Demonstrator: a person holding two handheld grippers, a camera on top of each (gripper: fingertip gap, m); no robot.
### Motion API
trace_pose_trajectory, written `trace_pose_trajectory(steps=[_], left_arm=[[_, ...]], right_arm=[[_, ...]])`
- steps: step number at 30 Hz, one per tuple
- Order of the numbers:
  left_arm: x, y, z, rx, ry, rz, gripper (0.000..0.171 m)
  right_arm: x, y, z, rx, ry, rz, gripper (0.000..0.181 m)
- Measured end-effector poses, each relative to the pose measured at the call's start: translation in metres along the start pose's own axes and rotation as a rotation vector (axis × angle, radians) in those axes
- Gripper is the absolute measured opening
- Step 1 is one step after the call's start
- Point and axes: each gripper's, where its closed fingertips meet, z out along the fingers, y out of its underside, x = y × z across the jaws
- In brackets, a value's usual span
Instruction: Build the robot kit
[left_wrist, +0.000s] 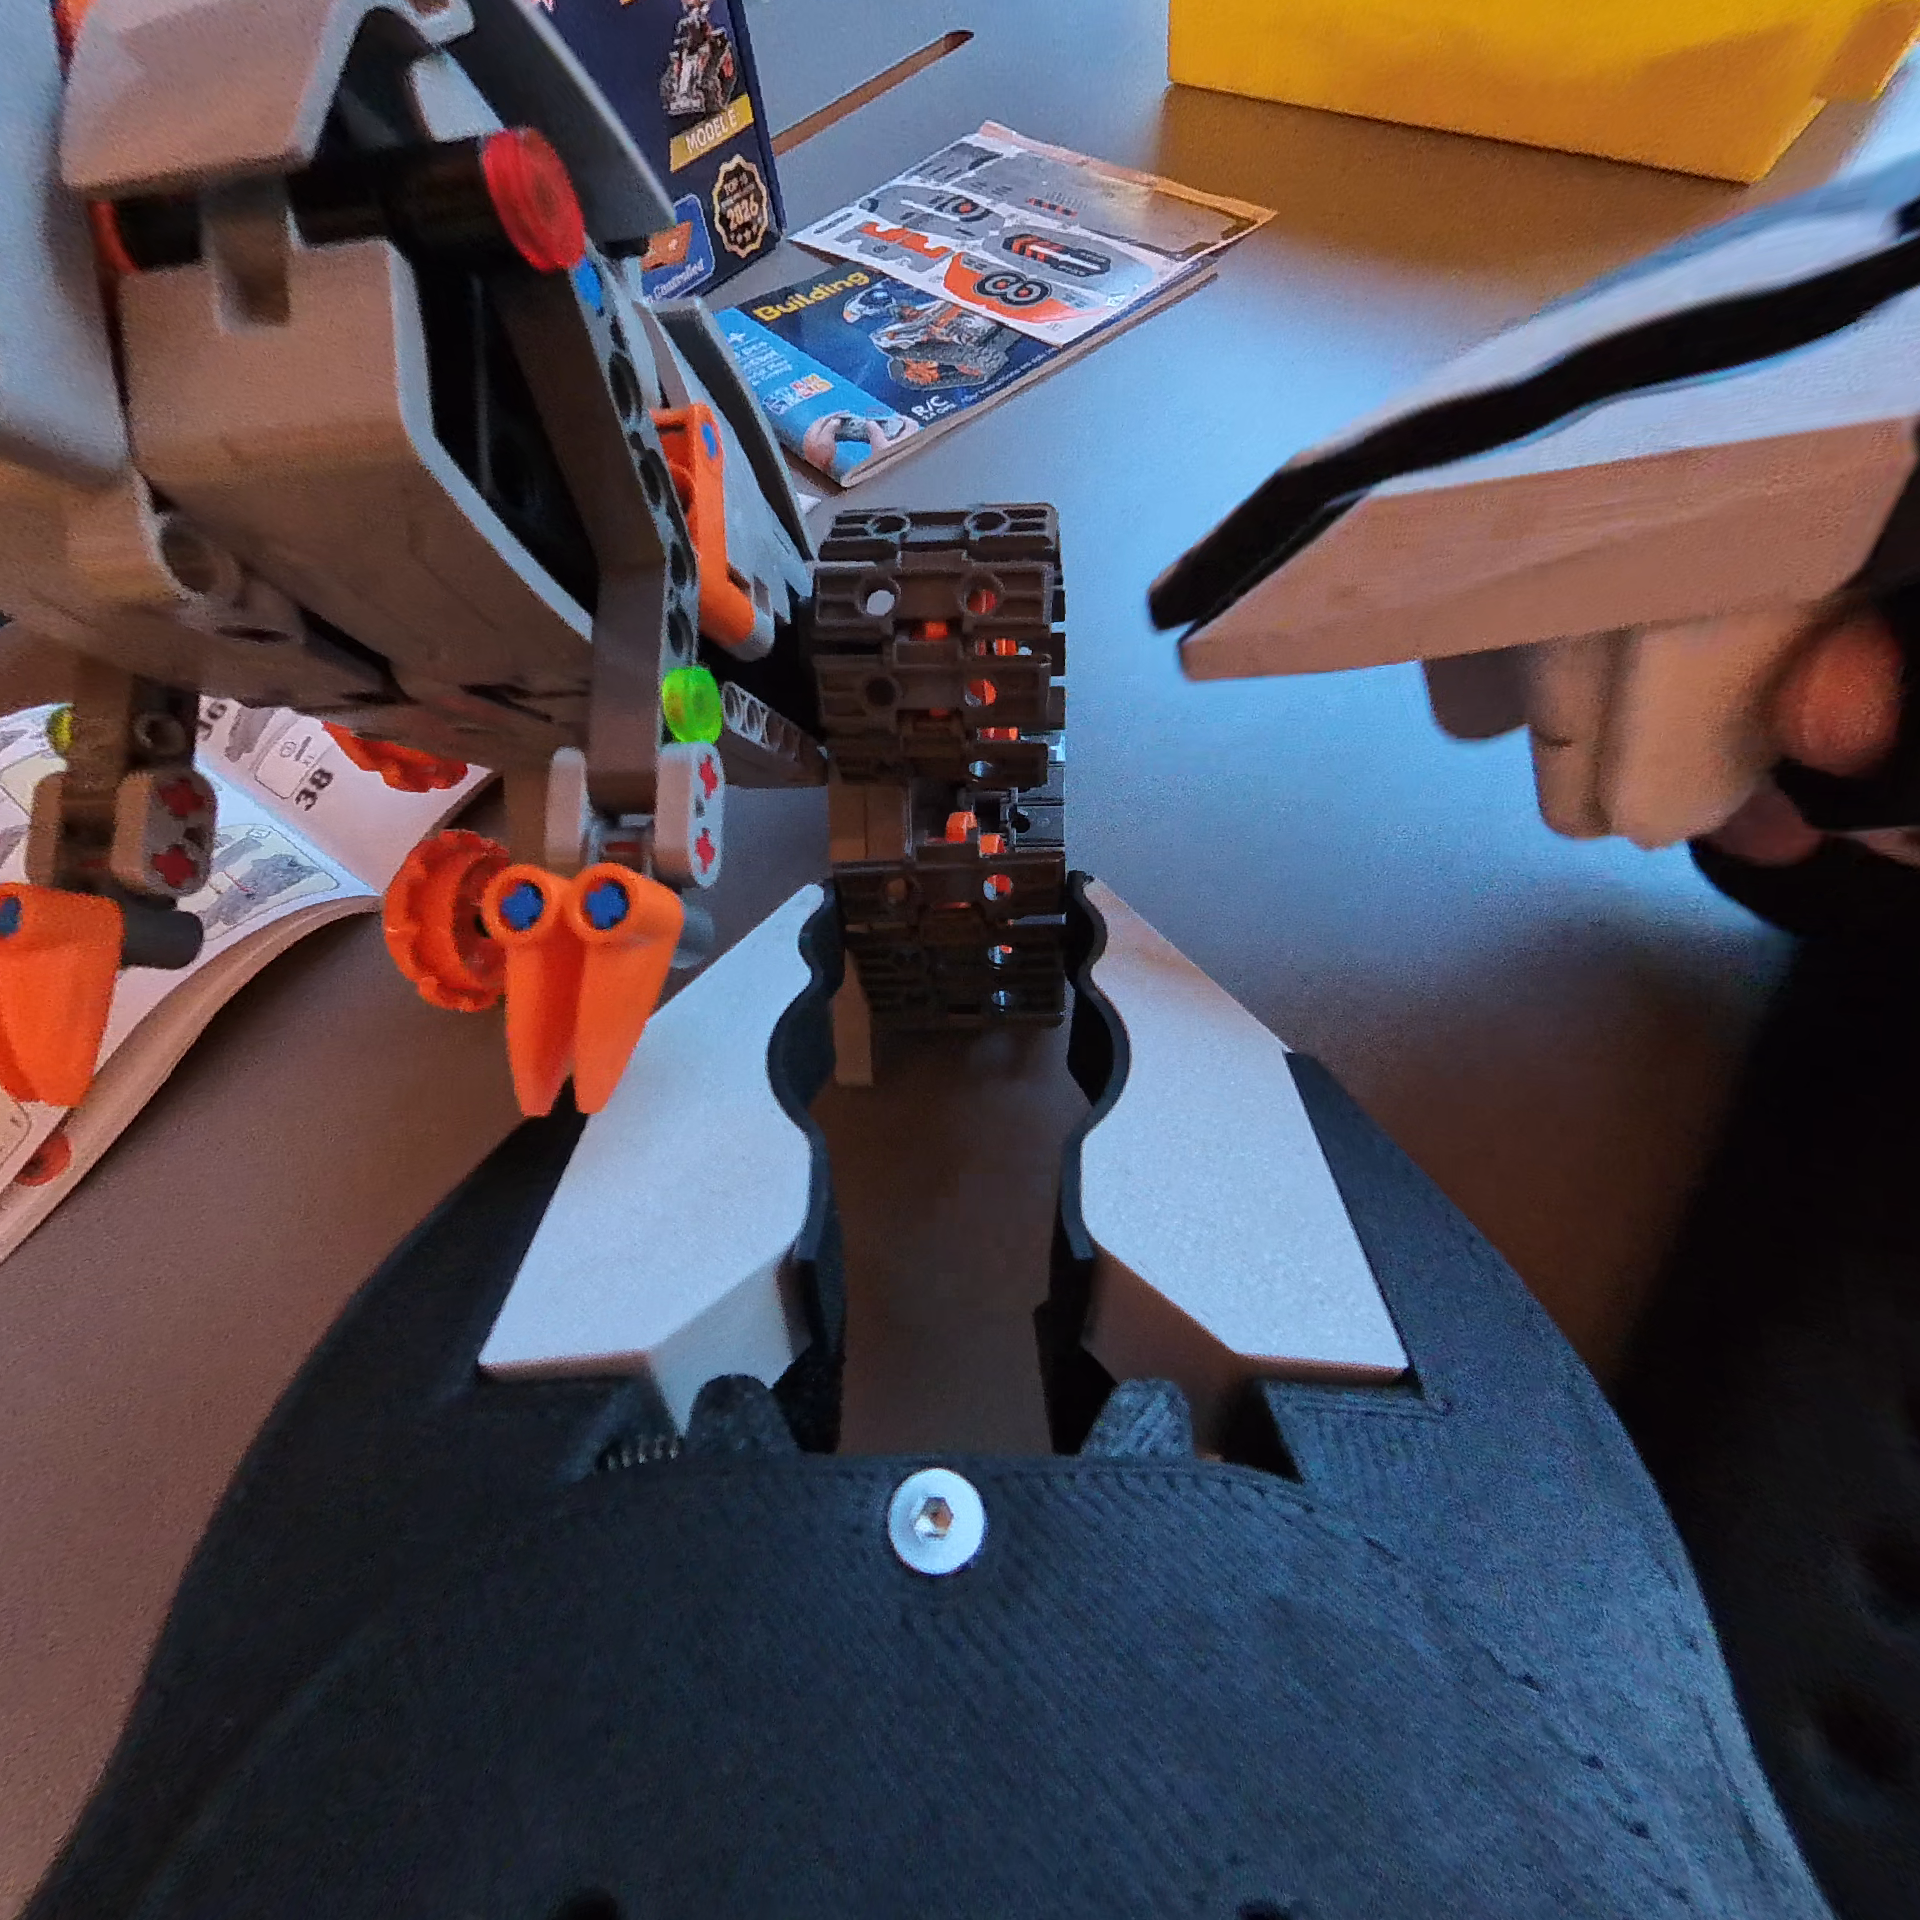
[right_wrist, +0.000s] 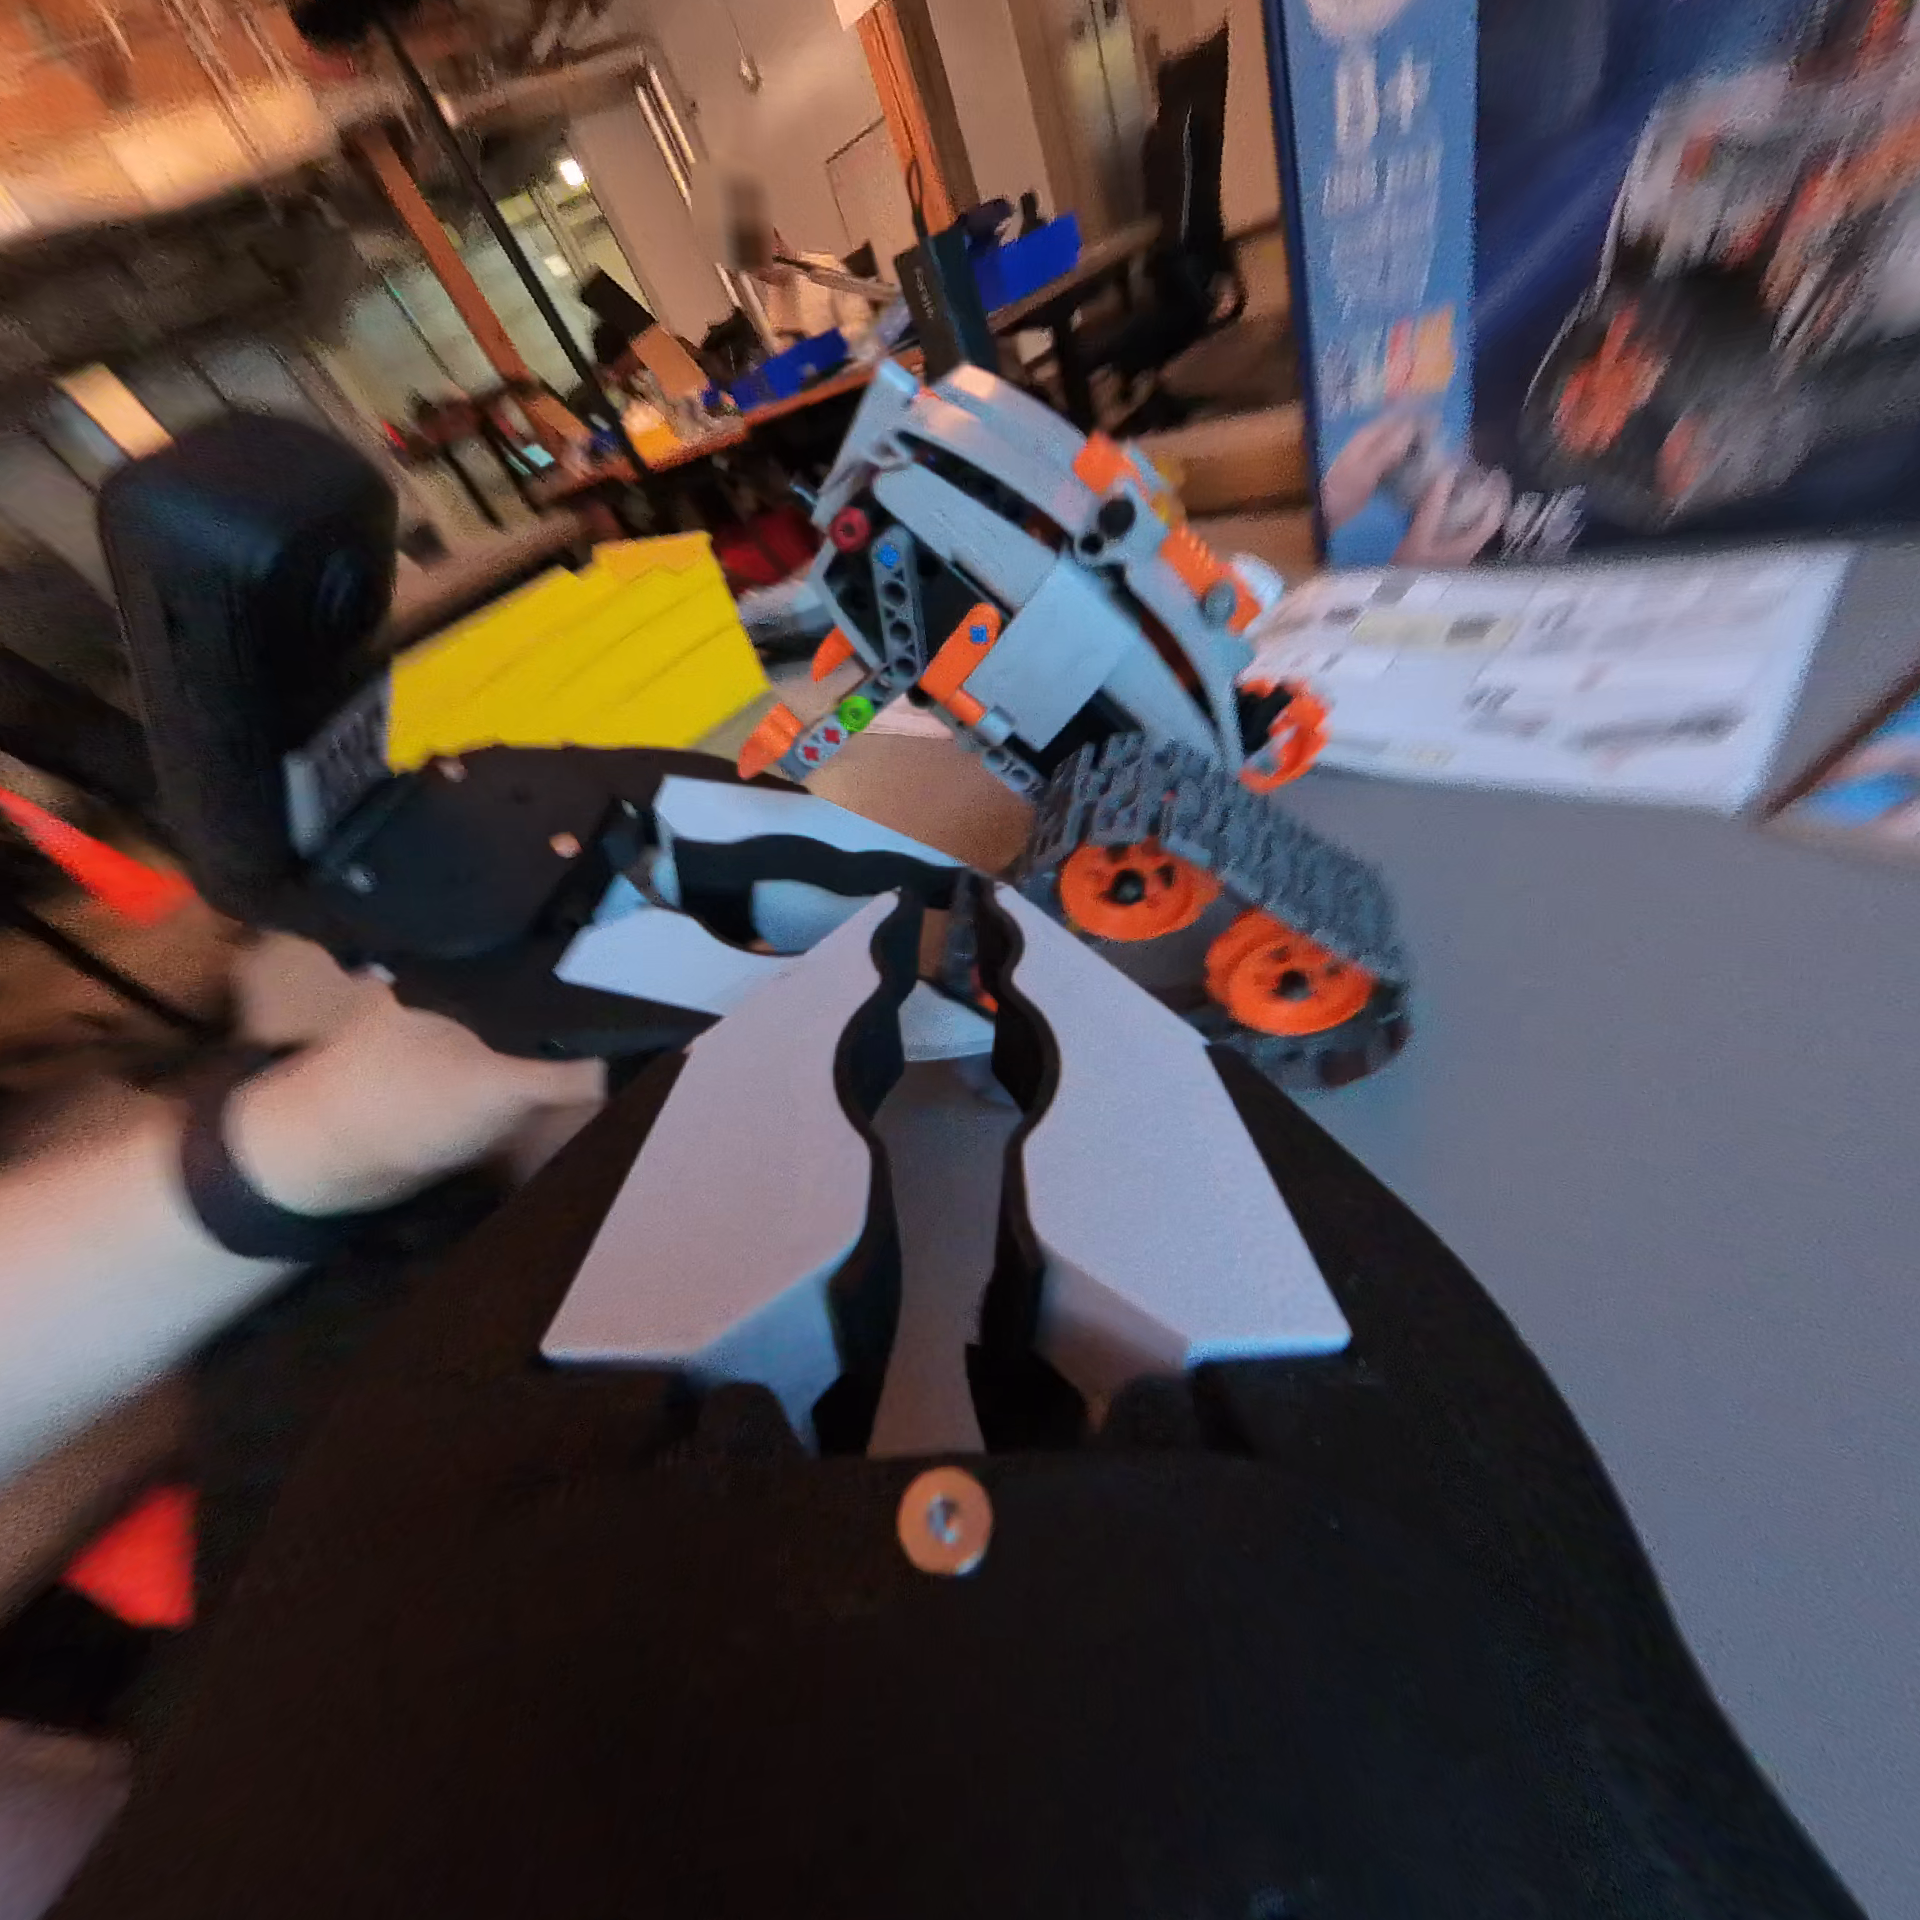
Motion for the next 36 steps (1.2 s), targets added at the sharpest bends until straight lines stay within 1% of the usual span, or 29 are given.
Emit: trace_pose_trajectory(steps=[1,2,3,5,7,9,10,11,12,13,14,15,17,19,22,25,32,36], left_arm=[[0.0,0.0,0.0,0.002,0.002,-0.002,0.041],[0.0,0.0,0.0,0.002,0.002,-0.002,0.041],[0.0,0.0,0.0,0.001,0.002,-0.001,0.041],[0.0,0.0,0.0,0.001,-0.001,0.004,0.041],[0.0,0.0,0.0,0.002,-0.004,0.011,0.041],[0.0,0.0,0.0,0.004,-0.005,0.014,0.041],[0.0,0.0,0.0,0.005,-0.005,0.014,0.041],[0.0,0.0,0.0,0.006,-0.004,0.014,0.041],[0.0,0.0,-0.001,0.006,-0.003,0.013,0.041],[0.0,0.0,-0.001,0.006,-0.002,0.012,0.041],[0.0,0.0,-0.001,0.007,-0.001,0.012,0.041],[0.0,0.0,-0.001,0.008,-0.001,0.013,0.041],[0.0,0.0,-0.001,0.009,0.0,0.013,0.041],[0.0,0.0,-0.001,0.009,0.001,0.012,0.041],[0.0,0.0,-0.001,0.008,0.001,0.013,0.041],[0.0,0.001,-0.001,0.008,-0.001,0.017,0.041],[0.001,0.0,-0.001,0.008,-0.001,0.019,0.041],[0.001,0.0,-0.001,0.007,-0.006,0.025,0.041]], right_arm=[[0.002,-0.002,-0.004,-0.006,0.041,-0.13,0.008],[0.001,-0.002,-0.006,-0.02,0.07,-0.219,0.006],[0.0,-0.002,-0.008,-0.035,0.085,-0.259,0.0],[-0.017,-0.005,-0.008,-0.016,0.011,-0.275,0.0],[-0.023,-0.006,-0.006,-0.011,-0.025,-0.304,0.0],[-0.02,-0.011,-0.006,0.019,0.001,-0.364,0.003],[-0.019,-0.012,-0.006,0.034,0.009,-0.381,0.01],[-0.019,-0.006,-0.004,0.006,-0.009,-0.387,0.011],[-0.019,0.004,-0.002,-0.039,-0.044,-0.369,0.019],[-0.015,0.009,0.0,-0.065,-0.047,-0.323,0.018],[-0.007,0.012,0.002,-0.095,-0.006,-0.286,0.009],[0.0,0.013,0.002,-0.11,0.034,-0.288,0.0],[0.012,0.008,0.0,-0.103,0.133,-0.33,0.0],[0.015,0.008,0.003,-0.125,0.179,-0.379,0.0],[0.014,0.017,0.011,-0.173,0.192,-0.411,0.022],[0.02,0.024,0.018,-0.218,0.231,-0.398,0.028],[0.021,0.029,0.026,-0.257,0.268,-0.438,0.018],[0.019,0.025,0.027,-0.239,0.26,-0.405,0.011]])
